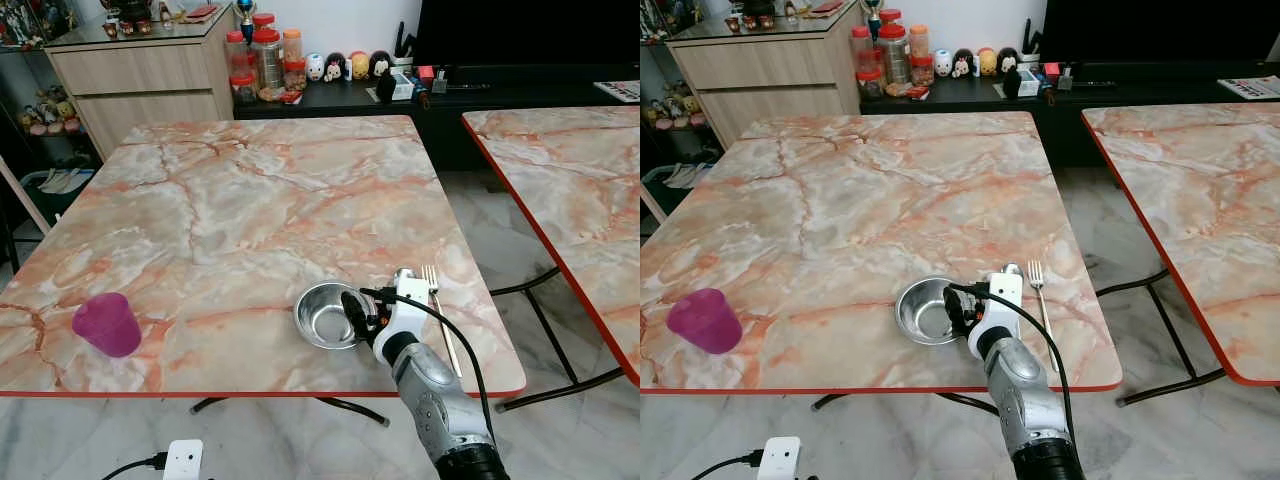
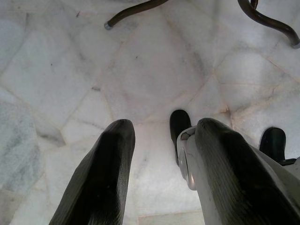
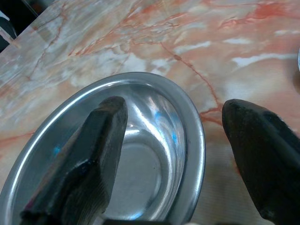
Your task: Setting the table
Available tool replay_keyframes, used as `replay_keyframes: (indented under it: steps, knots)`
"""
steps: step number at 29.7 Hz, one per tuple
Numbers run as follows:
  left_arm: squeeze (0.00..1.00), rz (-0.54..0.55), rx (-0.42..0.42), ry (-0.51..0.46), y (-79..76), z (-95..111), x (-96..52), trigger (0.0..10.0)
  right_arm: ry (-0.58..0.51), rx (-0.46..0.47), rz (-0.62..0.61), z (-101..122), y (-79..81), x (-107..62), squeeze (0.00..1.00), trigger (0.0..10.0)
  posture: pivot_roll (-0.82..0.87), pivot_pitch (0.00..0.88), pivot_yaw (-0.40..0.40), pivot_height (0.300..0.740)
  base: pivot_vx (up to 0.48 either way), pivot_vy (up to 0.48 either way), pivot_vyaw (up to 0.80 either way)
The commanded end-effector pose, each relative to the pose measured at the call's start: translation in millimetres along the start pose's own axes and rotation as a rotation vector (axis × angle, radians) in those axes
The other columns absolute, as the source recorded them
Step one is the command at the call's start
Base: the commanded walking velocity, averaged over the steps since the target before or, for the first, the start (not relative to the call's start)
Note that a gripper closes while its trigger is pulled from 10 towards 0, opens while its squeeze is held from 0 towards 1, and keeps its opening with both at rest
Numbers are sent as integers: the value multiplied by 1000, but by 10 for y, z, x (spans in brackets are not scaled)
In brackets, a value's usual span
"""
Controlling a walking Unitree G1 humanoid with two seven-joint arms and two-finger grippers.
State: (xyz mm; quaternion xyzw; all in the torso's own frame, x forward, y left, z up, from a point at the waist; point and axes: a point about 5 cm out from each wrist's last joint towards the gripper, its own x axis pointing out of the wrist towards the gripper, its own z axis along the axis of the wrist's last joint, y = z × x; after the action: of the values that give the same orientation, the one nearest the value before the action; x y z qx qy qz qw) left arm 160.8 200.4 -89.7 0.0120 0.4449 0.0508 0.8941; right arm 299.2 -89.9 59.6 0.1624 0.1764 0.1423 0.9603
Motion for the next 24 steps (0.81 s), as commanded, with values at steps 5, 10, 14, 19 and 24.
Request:
replay_keyframes:
  steps: [5,10,14,19,24]
  knots:
    - [0,21,-8,9,58,11,3,10000,-2,-14,37,21,97,22,0,0,-9,0,38,740,0,0,0]
    - [0,20,-9,12,57,8,4,10000,-2,-14,40,25,101,26,0,0,-7,0,37,740,0,0,0]
    - [0,16,-8,20,52,-1,3,10000,0,-15,46,25,109,27,0,0,-7,0,38,740,0,0,0]
    - [0,14,-10,22,50,-1,4,10000,-2,-14,51,29,115,26,0,0,-7,0,38,740,0,0,0]
    - [0,6,-10,25,41,4,7,10000,-1,-10,49,27,112,19,0,0,-7,0,38,740,0,0,0]
